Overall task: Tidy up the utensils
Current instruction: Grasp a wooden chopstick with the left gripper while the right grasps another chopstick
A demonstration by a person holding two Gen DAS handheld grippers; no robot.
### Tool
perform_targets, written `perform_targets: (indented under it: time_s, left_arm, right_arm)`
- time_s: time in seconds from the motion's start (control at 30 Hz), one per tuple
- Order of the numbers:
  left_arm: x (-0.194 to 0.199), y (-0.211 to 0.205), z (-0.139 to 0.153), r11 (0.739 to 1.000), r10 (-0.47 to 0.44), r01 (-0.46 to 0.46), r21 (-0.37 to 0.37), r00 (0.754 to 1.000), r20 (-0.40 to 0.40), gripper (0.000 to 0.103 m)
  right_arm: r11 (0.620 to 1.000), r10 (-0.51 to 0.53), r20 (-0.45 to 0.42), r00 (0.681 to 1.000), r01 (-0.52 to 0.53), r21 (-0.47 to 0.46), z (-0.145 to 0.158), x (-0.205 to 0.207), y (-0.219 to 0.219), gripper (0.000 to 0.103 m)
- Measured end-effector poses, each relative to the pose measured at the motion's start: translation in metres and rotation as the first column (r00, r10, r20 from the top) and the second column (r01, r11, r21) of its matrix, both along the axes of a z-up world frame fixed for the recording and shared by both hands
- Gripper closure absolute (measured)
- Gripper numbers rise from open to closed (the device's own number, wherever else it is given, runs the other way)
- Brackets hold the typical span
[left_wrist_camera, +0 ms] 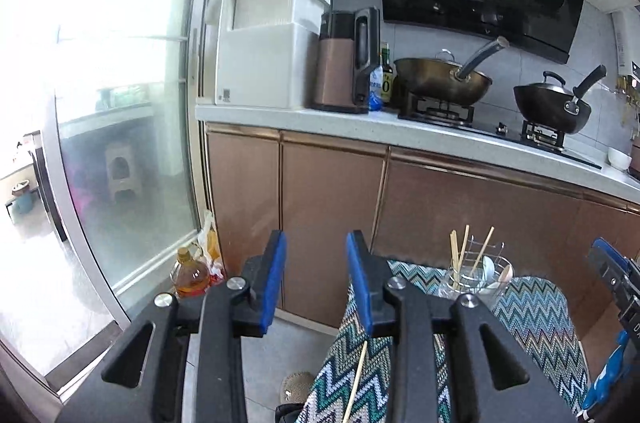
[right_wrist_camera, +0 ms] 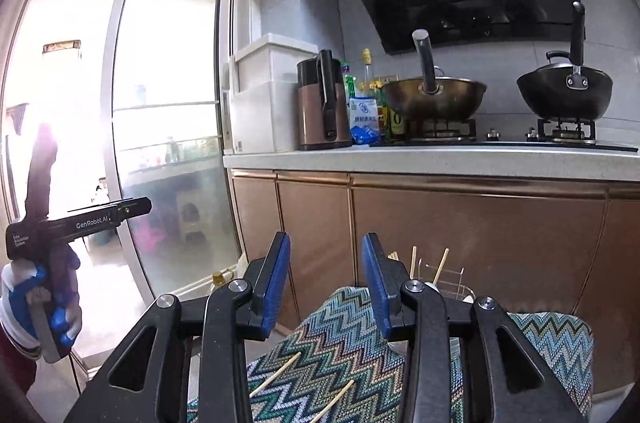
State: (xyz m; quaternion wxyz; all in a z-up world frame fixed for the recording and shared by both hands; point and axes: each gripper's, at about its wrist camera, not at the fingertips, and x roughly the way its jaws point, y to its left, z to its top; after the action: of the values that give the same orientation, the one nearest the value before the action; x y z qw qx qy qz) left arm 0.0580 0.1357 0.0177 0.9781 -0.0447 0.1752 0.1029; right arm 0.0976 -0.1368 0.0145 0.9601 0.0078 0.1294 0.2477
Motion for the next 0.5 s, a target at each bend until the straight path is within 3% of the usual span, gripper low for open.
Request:
perform_targets:
  time_s: [0.17,0.33,0.4,0.5]
  left_arm:
    - [0.016,0.0,-0.018,0.999,-0.032,0.031,-0.027,0.997,-0.065,0.073]
    - [0.045,0.006,-0.048,0.993,-0.1,0.086,-0.083,0.976,-0.191,0.073]
    - [0.061,0.007,-0.066,0.987,-0.145,0.12,-0.106,0.952,-0.27,0.073]
    - [0.087,0.004,-0.101,0.971,-0.23,0.183,-0.154,0.891,-0.392,0.073]
  right_arm:
    - [1.0,-0.021,-0.054,0.998,0.02,-0.024,-0.011,0.01,-0.003,0.066]
    - [0.998,-0.024,-0.196,0.98,0.012,-0.062,-0.036,0.03,0.0,0.066]
    - [0.997,-0.014,-0.278,0.961,-0.008,-0.08,-0.053,0.04,0.003,0.066]
    - [0.994,-0.008,-0.389,0.921,-0.036,-0.104,-0.078,0.055,0.008,0.066]
